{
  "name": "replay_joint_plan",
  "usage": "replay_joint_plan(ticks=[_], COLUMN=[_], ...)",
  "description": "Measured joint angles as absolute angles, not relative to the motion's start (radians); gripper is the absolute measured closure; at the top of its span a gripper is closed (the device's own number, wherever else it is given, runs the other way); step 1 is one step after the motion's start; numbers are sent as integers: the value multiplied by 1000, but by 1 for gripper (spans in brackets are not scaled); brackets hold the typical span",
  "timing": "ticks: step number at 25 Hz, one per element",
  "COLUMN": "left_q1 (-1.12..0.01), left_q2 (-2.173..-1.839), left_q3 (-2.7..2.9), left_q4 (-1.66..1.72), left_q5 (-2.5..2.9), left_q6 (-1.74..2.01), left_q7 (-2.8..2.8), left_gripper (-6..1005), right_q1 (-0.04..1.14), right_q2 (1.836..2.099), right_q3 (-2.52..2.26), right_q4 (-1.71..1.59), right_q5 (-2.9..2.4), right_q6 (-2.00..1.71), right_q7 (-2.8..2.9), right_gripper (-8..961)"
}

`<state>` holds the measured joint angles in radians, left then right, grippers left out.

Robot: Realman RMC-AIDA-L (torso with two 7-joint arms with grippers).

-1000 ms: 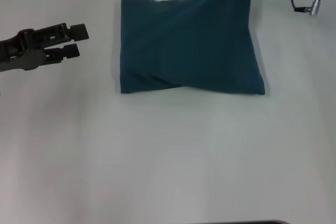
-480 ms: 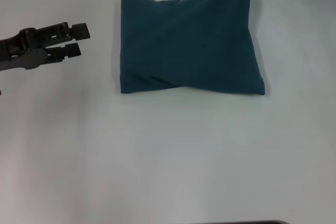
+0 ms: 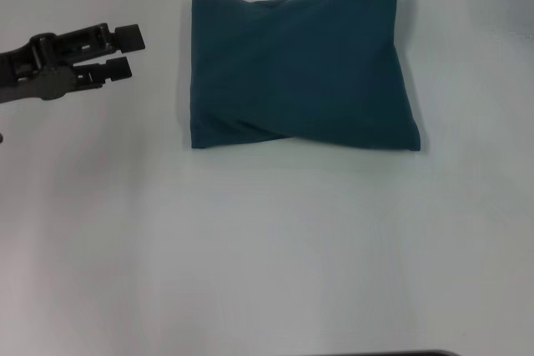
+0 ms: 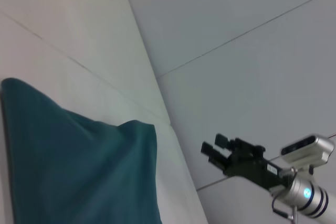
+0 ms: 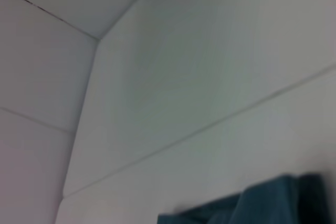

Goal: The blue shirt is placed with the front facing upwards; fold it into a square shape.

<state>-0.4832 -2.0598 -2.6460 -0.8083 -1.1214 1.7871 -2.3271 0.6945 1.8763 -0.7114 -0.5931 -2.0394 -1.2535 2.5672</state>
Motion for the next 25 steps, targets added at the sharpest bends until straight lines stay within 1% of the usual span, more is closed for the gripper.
replay_joint_plan(ticks=[2,5,7,11,14,21,25], left_q1=[-487,-493,-495,-493,-487,-480,-475], left_q2=[-2060,-2062,-2063,-2063,-2063,-2061,-2059], left_q3=[-2646,-2644,-2644,-2641,-2645,-2648,-2648], left_q4=[-808,-808,-808,-808,-808,-808,-808], left_q5=[-1123,-1124,-1124,-1124,-1124,-1124,-1124], left_q6=[1787,1787,1787,1788,1789,1788,1787], left_q7=[-2328,-2328,-2329,-2331,-2332,-2326,-2325], left_gripper=[63,63,63,62,62,62,62], right_q1=[706,739,769,815,837,884,901], right_q2=[1876,1889,1902,1942,1962,1986,1994], right_q3=[-717,-736,-749,-762,-763,-806,-837], right_q4=[-554,-475,-426,-388,-387,-349,-334], right_q5=[-2038,-2049,-2061,-2086,-2102,-2136,-2138], right_q6=[-1243,-1161,-1098,-988,-923,-761,-702], right_q7=[2571,2572,2572,2566,2566,2569,2565], right_gripper=[488,490,490,489,489,490,490])
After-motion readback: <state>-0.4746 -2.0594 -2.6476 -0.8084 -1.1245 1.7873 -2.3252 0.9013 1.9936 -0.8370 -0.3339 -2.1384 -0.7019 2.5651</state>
